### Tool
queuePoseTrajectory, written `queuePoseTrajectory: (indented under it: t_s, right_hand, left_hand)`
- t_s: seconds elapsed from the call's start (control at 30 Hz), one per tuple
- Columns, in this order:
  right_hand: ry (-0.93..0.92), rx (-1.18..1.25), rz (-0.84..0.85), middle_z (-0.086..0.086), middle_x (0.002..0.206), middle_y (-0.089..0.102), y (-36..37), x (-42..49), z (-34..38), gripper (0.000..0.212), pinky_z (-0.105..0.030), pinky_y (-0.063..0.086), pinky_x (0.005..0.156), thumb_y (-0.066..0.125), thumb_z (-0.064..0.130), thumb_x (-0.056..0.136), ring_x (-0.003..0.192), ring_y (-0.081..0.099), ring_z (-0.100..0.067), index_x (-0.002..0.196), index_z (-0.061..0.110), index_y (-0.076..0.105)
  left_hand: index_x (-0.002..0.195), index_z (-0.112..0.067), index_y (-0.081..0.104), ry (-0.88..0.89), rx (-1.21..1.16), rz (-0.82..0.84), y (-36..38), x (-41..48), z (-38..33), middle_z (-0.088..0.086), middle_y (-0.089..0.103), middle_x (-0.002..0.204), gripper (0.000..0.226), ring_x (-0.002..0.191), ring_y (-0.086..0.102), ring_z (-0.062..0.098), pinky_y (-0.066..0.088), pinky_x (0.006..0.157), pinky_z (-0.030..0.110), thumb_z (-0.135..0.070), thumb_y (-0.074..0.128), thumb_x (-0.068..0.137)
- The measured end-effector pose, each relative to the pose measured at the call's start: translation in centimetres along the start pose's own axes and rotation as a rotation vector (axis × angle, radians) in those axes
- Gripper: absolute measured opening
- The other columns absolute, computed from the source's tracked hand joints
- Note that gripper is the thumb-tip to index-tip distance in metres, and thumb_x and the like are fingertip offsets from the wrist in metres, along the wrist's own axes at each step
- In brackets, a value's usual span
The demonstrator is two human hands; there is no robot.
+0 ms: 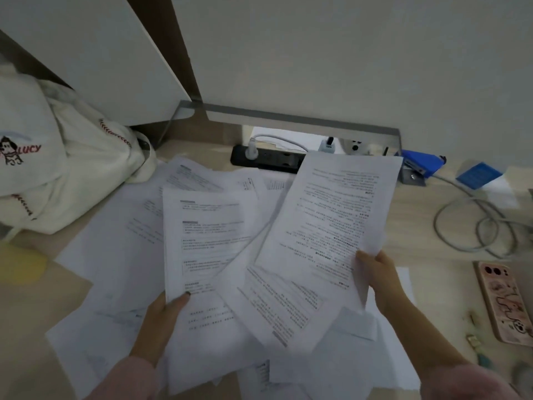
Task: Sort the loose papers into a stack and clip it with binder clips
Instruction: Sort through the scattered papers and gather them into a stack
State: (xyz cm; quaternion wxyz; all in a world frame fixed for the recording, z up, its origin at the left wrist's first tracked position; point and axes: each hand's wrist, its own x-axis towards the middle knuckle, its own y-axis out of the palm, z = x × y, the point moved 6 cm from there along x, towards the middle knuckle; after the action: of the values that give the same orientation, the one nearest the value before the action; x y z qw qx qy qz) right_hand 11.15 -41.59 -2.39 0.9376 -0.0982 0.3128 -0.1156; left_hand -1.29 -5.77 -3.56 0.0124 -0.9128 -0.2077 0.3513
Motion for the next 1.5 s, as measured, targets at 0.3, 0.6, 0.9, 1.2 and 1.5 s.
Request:
queuePoseTrajectory:
  t_s: [0.3, 0.6, 0.9, 1.2, 1.5]
  right_hand:
    - [0.117, -0.359, -0.133, -0.024, 0.098, 0.061, -0.5, -0.5, -4.9, 0.060, -0.030, 0.044, 0.054, 0.058, 0.010, 0.087, 0.080, 0.056, -0.034, 0.139, 0.012, 0.027]
    - [0.201, -0.032, -0.075, -0.017, 0.093, 0.062, 1.3, -6.2, -5.5, 0.026, -0.037, 0.055, 0.068, 0.054, 0.002, 0.088, 0.083, 0.063, -0.032, 0.113, 0.001, 0.049]
    - [0.201, -0.248, -0.119, -0.014, 0.099, 0.047, 4.4, -10.0, -9.6, 0.032, -0.040, 0.044, 0.082, 0.063, -0.002, 0.080, 0.084, 0.050, -0.030, 0.107, 0.009, 0.050]
    - [-0.718, -1.323, 0.342, -0.008, 0.140, 0.033, 12.1, -3.7, 3.1, 0.059, -0.032, 0.032, 0.104, 0.061, 0.033, 0.085, 0.127, 0.034, -0.024, 0.136, 0.016, 0.036]
    - [-0.954, -1.751, 0.599, -0.008, 0.149, 0.021, 18.9, 0.0, 3.5, 0.093, -0.032, 0.014, 0.113, 0.071, 0.041, 0.074, 0.135, 0.023, -0.026, 0.144, 0.014, 0.017]
  left_hand:
    - [0.121, -0.014, 0.057, -0.026, 0.025, -0.004, -0.7, 1.3, 1.4, 0.008, 0.061, 0.108, 0.031, 0.091, 0.057, 0.023, 0.045, 0.083, 0.033, -0.013, 0.055, 0.090]
    - [0.127, -0.010, 0.052, -0.064, 0.041, 0.096, -0.7, 2.4, 1.8, 0.010, 0.059, 0.113, 0.037, 0.095, 0.055, 0.024, 0.043, 0.088, 0.035, -0.008, 0.055, 0.090]
    - [0.120, -0.012, 0.055, -0.061, 0.005, 0.129, -0.8, 2.6, 2.2, -0.003, 0.060, 0.090, 0.029, 0.080, 0.056, 0.012, 0.044, 0.077, 0.030, -0.009, 0.053, 0.091]
    - [0.113, -0.021, 0.052, 0.043, 0.025, 0.077, -1.1, 1.5, 1.2, -0.006, 0.059, 0.089, 0.026, 0.078, 0.055, 0.006, 0.042, 0.065, 0.020, -0.005, 0.049, 0.092]
    - [0.117, -0.025, 0.047, 0.095, 0.146, 0.010, -1.8, 1.3, 2.9, -0.019, 0.055, 0.096, 0.029, 0.088, 0.053, -0.002, 0.045, 0.079, 0.021, -0.009, 0.048, 0.093]
